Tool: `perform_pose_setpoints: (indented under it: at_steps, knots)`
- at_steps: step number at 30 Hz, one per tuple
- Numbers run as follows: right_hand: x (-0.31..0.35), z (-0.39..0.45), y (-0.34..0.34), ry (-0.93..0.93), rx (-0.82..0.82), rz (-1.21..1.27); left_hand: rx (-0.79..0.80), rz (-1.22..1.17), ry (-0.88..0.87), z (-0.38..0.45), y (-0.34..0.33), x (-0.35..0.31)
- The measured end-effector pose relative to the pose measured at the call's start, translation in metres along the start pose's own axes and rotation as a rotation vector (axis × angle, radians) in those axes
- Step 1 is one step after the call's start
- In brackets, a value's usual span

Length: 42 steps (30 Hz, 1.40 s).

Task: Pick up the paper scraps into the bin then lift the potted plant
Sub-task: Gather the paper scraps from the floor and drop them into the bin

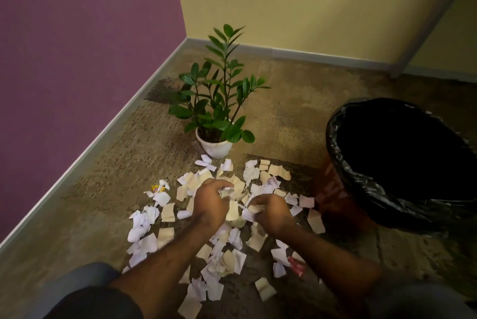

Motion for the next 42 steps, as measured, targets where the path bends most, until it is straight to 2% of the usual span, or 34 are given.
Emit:
perform_pose_setpoints:
  at_steps: [8,11,18,26,29,34,39,42]
  knots:
    - [0.034,-0.013,0.126,0.088,-0.279,0.397,-0.033,-0.208,-0.157,0.009,-0.003,-0.095]
    - [0.043,-0.023,0.166,0.184,-0.363,0.522,-0.034,-0.301,-0.217,0.011,-0.009,-0.137]
    - [0.044,-0.04,0.242,0.275,-0.596,0.619,-0.059,-0.454,-0.393,0.027,-0.019,-0.236]
    - [0.012,-0.056,0.302,0.247,-0.835,0.666,0.023,-0.611,-0.427,0.036,-0.073,-0.305]
    - [-0.005,-0.058,0.312,0.192,-0.853,0.674,0.124,-0.602,-0.411,0.038,-0.098,-0.316]
    - [-0.035,-0.048,0.303,-0.057,-0.755,0.6,0.367,-0.262,-0.465,0.048,-0.127,-0.317]
    - [-0.047,-0.039,0.297,-0.245,-0.693,0.503,0.431,-0.211,-0.434,0.048,-0.134,-0.304]
    - [-0.051,-0.035,0.297,-0.314,-0.709,0.467,0.389,-0.214,-0.447,0.049,-0.133,-0.298]
Point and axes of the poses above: each hand's wrist, its own z-axis towards the middle knuckle, its own y-axis out of the back of the hand, x = y × z, the point moved 4 cm from there along z, towards the middle knuckle, and after that the axes turned 4 degrees about -z, right-handed, at the moved point
